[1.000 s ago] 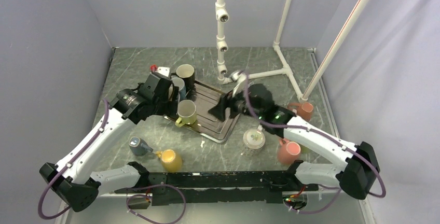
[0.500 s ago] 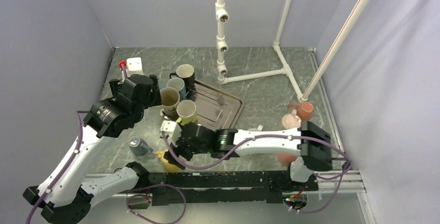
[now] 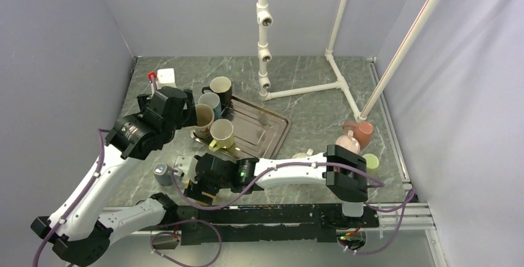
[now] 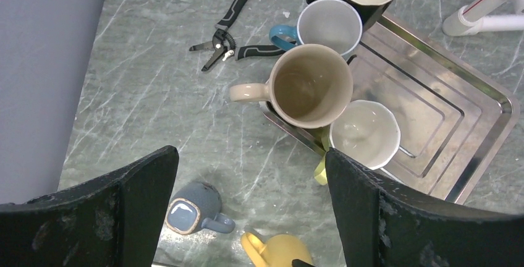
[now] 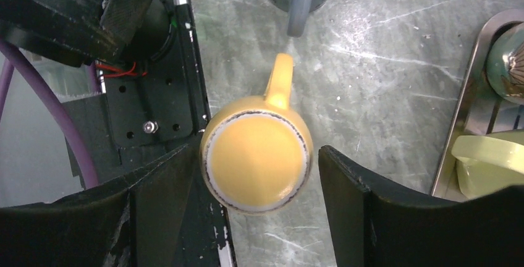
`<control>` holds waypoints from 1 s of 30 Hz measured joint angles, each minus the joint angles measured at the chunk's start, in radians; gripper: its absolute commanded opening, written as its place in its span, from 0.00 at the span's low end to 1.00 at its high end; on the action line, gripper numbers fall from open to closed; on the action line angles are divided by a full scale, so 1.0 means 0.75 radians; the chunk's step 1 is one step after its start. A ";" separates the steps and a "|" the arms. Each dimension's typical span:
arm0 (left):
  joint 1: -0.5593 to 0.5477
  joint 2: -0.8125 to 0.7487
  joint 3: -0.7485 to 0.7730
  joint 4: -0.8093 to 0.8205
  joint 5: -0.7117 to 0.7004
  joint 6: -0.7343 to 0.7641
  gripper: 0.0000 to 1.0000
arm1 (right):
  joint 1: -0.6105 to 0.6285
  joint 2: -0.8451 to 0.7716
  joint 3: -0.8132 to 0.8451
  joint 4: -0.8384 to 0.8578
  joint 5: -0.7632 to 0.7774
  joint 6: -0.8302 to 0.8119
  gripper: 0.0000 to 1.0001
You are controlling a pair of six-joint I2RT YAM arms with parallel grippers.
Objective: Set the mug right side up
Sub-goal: Move the cup to the center of the board.
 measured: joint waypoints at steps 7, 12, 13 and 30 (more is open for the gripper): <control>0.002 0.007 -0.022 -0.001 0.046 0.000 0.94 | 0.002 0.001 -0.007 -0.018 -0.012 -0.007 0.47; 0.004 0.007 -0.038 -0.005 0.110 0.000 0.94 | -0.030 -0.079 -0.115 0.011 -0.035 -0.024 0.40; 0.004 0.007 -0.047 -0.006 0.126 0.000 0.94 | -0.043 -0.110 -0.148 0.009 -0.048 -0.036 0.39; 0.016 -0.065 -0.237 0.040 0.760 0.312 0.84 | -0.177 -0.484 -0.510 -0.085 -0.389 -0.396 0.40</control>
